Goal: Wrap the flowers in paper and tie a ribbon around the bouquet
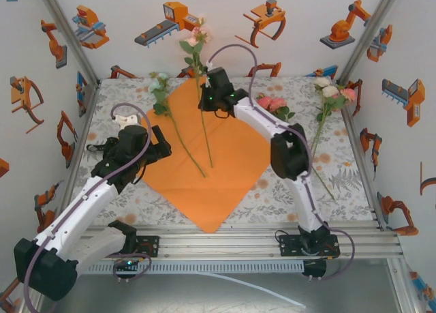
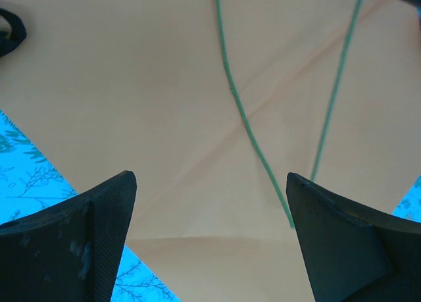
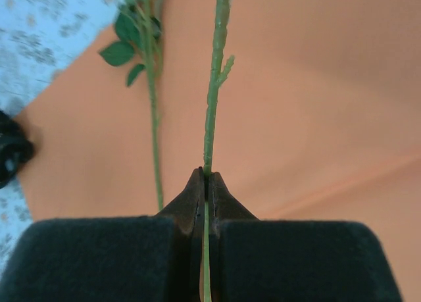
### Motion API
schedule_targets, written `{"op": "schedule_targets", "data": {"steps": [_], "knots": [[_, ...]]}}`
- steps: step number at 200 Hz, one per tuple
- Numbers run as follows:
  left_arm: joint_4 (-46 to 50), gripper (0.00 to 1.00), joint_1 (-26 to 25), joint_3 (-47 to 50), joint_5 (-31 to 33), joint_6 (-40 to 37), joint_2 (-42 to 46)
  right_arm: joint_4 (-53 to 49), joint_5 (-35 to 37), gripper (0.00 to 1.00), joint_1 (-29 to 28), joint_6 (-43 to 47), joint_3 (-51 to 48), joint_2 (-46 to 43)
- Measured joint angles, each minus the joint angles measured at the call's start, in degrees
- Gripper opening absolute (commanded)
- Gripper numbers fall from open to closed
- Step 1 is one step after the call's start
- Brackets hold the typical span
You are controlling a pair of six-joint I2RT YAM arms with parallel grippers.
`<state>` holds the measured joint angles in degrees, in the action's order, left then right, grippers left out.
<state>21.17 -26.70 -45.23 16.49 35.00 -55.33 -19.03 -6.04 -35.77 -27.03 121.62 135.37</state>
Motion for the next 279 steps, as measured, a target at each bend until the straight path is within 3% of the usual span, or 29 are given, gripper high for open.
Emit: {"op": "schedule_targets", "data": {"steps": [22, 46, 74, 88, 114, 148, 170, 223, 259, 279], "knots": [[0.76, 0.87, 1.14, 0.0, -0.5, 0.24, -0.35, -3.65, -0.87, 0.0, -1.11, -2.6, 5.11, 7.28], [0.66, 0.86, 3.02, 0.02, -1.16, 0.94, -1.92, -5.77, -2.21, 0.0, -2.97, -6.51, 5.01, 8.87], [-0.2, 0.73, 7.74, 0.02, -4.07, 2.95, -7.43, -5.68, -3.39, 0.0, -4.57, -10.1, 4.85, 8.63], [-1.62, 0.7, 9.55, 0.02, -6.08, 3.58, -11.06, -5.79, -3.37, 0.06, -4.72, -10.82, 4.66, 8.41], [-5.35, 0.64, 10.36, -0.79, -10.47, 3.78, -18.73, -6.32, -3.43, 0.35, -4.13, -11.5, 4.31, 8.17], [-8.35, 0.53, 10.36, -9.31, -14.49, 3.45, -32.57, -7.76, -3.34, 0.41, -2.91, -10.34, 1.46, 5.64], [-9.44, 0.51, 10.36, -16.35, -14.88, 2.32, -40.54, -7.56, -2.56, 0.41, -2.01, -9.18, -5.53, -1.38], [-8.76, 0.43, 10.62, -32.11, -12.81, -3.28, -57.75, 1.01, -0.44, 0.41, 3.3, -7.91, -34.97, -31.65], [-5.44, 0.3, 10.67, -40.81, -12.52, -6.71, -64.61, 3.74, -0.92, 0.41, 8.2, -7.56, -49.72, -44.87], [-4.35, 0.16, 10.67, -43.47, -13.22, -7.58, -66.42, 3.48, -2.16, 0.43, 9.09, -6.73, -55.21, -50.07]]}}
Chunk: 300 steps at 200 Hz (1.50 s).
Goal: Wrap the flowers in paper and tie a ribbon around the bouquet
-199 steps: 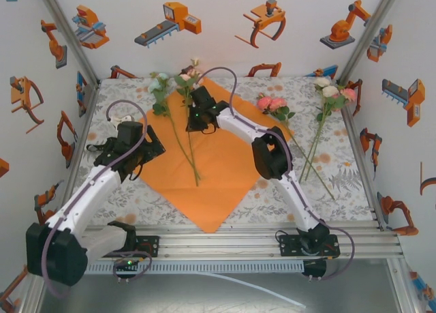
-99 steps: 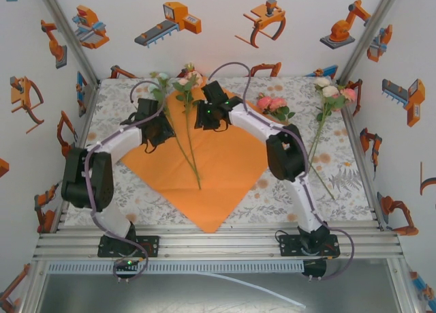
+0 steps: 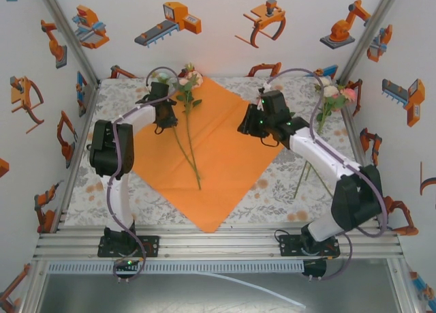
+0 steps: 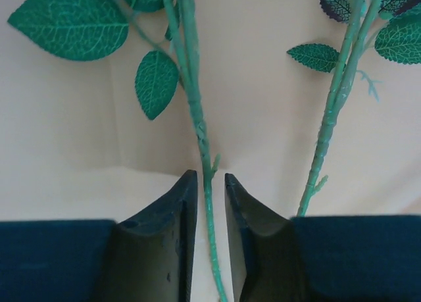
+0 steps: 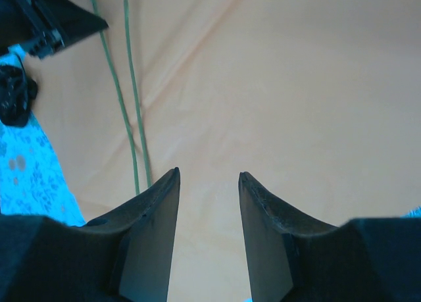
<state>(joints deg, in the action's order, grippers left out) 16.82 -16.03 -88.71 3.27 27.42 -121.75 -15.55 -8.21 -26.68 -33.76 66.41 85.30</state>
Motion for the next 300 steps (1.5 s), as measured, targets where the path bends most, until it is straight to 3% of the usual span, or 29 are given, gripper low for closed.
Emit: {"op": "schedule_targets", "data": {"steps": [30, 68, 120, 178, 223, 267, 300], "knots": [[2.21, 0.0, 0.0, -1.92, -0.94, -1.25, -1.33, -1.49, 0.2, 0.44, 1.84, 1.73, -5.16, -8.17], [2.51, 0.0, -0.17, -1.44, -2.36, -4.87, -0.68, -1.7, 1.14, 0.44, 8.52, 2.67, -9.03, -15.41], [0.26, 0.0, -3.72, 2.21, -5.05, -9.86, 2.97, -1.84, 1.55, 0.47, 13.05, 3.65, -12.22, -15.76], [-2.36, 0.29, -5.31, 3.72, -6.95, -8.55, 2.93, -0.55, 2.16, 0.52, 17.97, 5.01, -13.14, -9.18], [-2.27, 0.43, -5.25, 7.15, -7.13, -8.04, 7.26, -4.0, 10.93, 0.54, 19.43, 16.39, -5.35, 2.47], [-2.32, 0.54, -5.97, 14.34, -6.71, -7.23, 26.29, -8.61, 14.29, 0.57, 21.92, 27.1, 7.65, 17.81], [-4.22, 0.62, -10.51, 25.79, -6.23, -7.02, 45.77, -13.33, 14.53, 0.48, 24.33, 31.65, 12.5, 26.01]]}}
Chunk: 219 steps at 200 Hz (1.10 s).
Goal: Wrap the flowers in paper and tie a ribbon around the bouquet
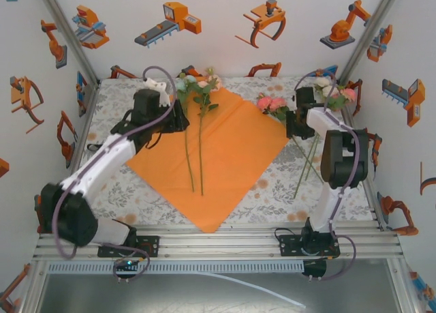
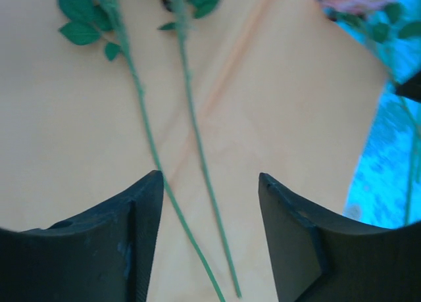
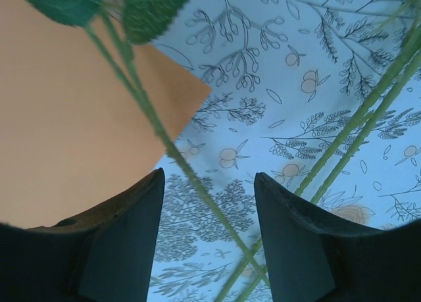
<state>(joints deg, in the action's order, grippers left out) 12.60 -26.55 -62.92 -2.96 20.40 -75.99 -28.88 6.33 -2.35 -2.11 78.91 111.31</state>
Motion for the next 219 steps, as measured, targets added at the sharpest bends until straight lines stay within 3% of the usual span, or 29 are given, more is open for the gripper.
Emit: {"op": "schedule_targets", "data": {"steps": [21, 43, 62, 98, 127, 149, 168, 188, 219], "knots": [[0.63, 0.66, -2.08, 8.11, 0.48, 0.85, 11.23, -2.82, -0.74, 0.39, 0.59, 1.68, 0.63, 2.54], [4.83, 0.7, -2.19, 12.98, 3.04, 2.16, 19.71, -4.68, -1.46, 0.2, 0.61, 3.21, 2.71, 3.65], [8.39, 0.75, -2.19, 13.84, 5.6, 2.91, 23.56, -5.62, -2.34, 0.09, 0.57, 3.72, 3.74, 4.55], [11.04, 0.83, -2.19, 13.84, 8.52, 3.26, 26.71, -5.75, -5.16, 0.04, 0.24, 3.72, 3.87, 2.23], [12.17, 0.85, -2.19, 13.84, 9.53, 3.28, 26.84, -4.66, -6.82, 0.0, -1.68, 2.16, 3.85, -7.13], [12.15, 0.9, -2.19, 13.84, 9.84, 3.3, 26.84, -0.9, -8.98, 0.0, -5.73, -6.36, 4.2, -14.99], [11.26, 0.95, -2.19, 13.84, 9.68, 3.5, 26.75, 5.38, -11.76, 0.0, -11.47, -15.72, 4.52, -16.65], [9.92, 0.97, -2.19, 13.84, 8.57, 3.78, 25.92, 10.23, -14.12, 0.0, -19.56, -24.61, 9.46, -10.08], [9.62, 0.98, -2.19, 13.94, 6.6, 4.68, 25.18, 10.54, -16.44, 0.0, -28.65, -32.15, 29.46, 10.82]]}}
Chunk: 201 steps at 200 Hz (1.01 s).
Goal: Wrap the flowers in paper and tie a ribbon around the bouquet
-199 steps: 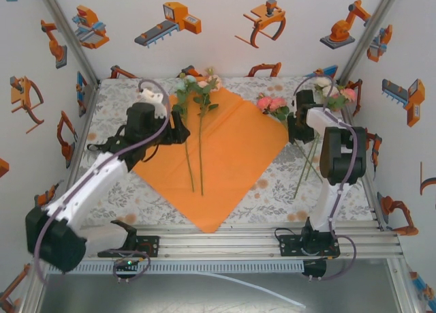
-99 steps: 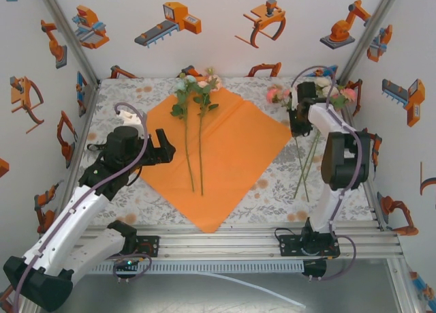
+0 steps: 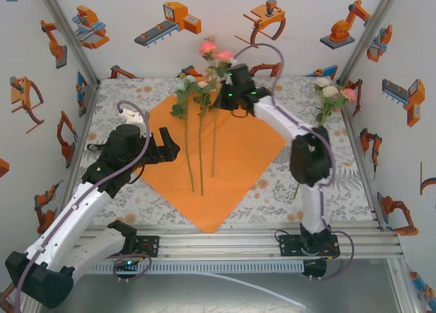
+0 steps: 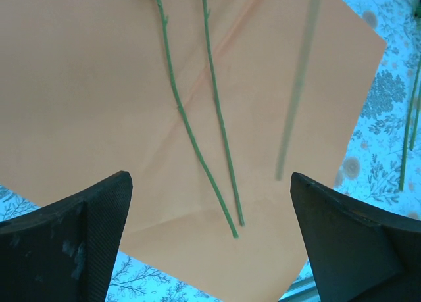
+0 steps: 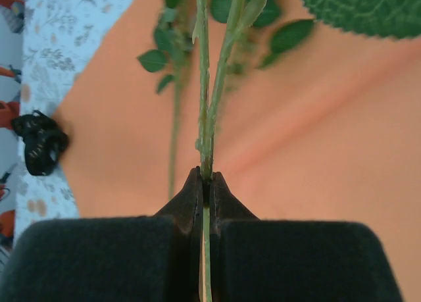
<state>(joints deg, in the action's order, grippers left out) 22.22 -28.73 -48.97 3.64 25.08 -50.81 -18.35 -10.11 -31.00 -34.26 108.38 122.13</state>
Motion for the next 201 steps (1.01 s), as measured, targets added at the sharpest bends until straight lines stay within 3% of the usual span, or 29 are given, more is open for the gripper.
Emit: {"op": "schedule_targets", "data": {"steps": [33, 49, 65, 89, 109, 136, 161, 178, 201], "knots": [[-0.66, 0.98, -0.02, 1.4, -1.36, 1.6, 1.09, -6.91, -1.09, 0.0, -4.2, -4.33, 23.78, 19.82], [-0.57, 0.98, -0.07, 1.81, -1.27, 1.88, 1.42, -10.56, -1.6, 0.06, -4.96, -5.38, 31.32, 25.77], [-0.52, 0.98, -0.07, 1.86, -0.85, 2.12, 1.7, -13.35, -1.95, 0.13, -5.2, -5.9, 33.92, 28.46], [-0.57, 0.98, -0.07, 1.86, -0.24, 2.62, 1.84, -16.46, -2.36, 0.35, -5.03, -5.64, 33.86, 28.83], [-0.79, 0.98, -0.07, 1.86, -0.33, 2.95, 1.2, -17.49, -2.49, 0.43, -4.63, -4.39, 33.03, 27.47], [-2.1, 0.98, -0.07, 2.05, -2.03, 3.67, -0.44, -18.73, -2.4, 0.45, -2.89, -1.97, 24.9, 18.49], [-5.25, 0.98, -0.55, 3.52, -6.25, 4.04, -0.72, -16.61, -1.77, 0.47, 1.99, 0.76, 10.47, 2.29], [-9.09, 0.98, -2.51, 4.76, -10.38, 4.0, -0.79, -13.79, 0.2, 0.48, 8.07, 3.37, -1.97, -11.15], [-14.67, 0.98, -7.65, 5.51, -15.19, 2.64, -1.97, -9.62, 6.16, 0.48, 20.5, 6.8, -18.53, -27.47]]}}
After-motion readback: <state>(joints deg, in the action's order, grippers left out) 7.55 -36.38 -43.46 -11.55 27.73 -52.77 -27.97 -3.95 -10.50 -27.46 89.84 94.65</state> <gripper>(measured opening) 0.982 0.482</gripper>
